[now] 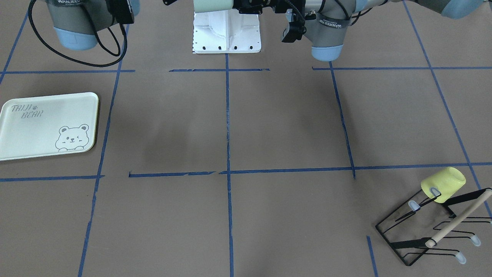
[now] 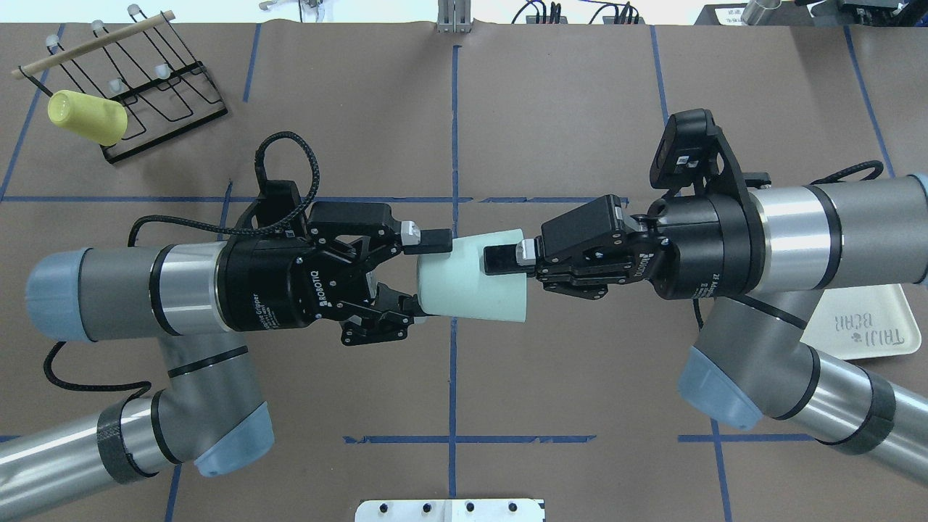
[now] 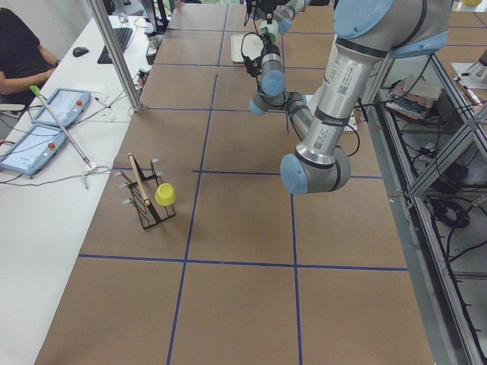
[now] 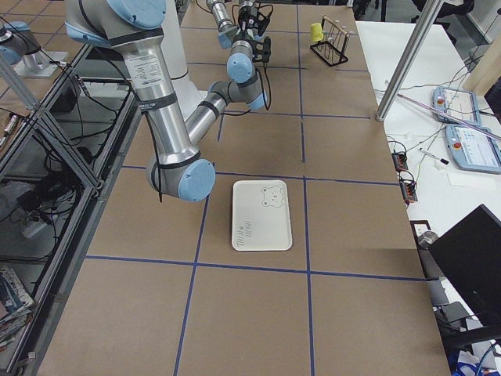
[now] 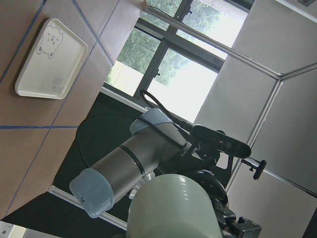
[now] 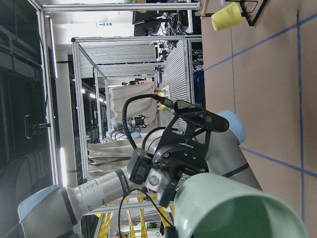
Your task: Left arm grabs green cup and hands to right arm on tray
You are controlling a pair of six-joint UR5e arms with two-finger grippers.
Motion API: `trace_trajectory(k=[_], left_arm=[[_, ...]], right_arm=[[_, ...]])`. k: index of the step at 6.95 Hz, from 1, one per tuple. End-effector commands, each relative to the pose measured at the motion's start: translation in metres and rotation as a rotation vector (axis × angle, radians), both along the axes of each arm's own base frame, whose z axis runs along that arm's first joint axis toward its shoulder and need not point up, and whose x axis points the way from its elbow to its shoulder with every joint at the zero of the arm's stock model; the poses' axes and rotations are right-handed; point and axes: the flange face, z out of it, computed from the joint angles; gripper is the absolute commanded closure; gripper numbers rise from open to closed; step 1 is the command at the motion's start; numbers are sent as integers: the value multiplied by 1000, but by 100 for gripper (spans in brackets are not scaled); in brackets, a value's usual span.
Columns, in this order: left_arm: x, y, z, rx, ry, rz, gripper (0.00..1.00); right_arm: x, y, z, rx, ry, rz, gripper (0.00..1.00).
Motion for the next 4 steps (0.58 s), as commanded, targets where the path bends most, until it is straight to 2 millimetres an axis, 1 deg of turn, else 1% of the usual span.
trace_trajectory(k=[1, 2, 3, 4], left_arm=[[-4, -1, -1, -1, 2, -9, 0], [-5, -1, 2, -3, -3, -12, 0], [-6, -3, 4, -3, -6, -16, 0], [-4, -4, 11, -5, -22, -23, 0]], right_arm=[[-1, 2, 1, 2, 1, -3, 97], [0, 2, 2, 2, 0, -4, 97], [7, 3, 8, 11, -16, 2, 97], [25, 9, 44, 20, -44, 17, 97]])
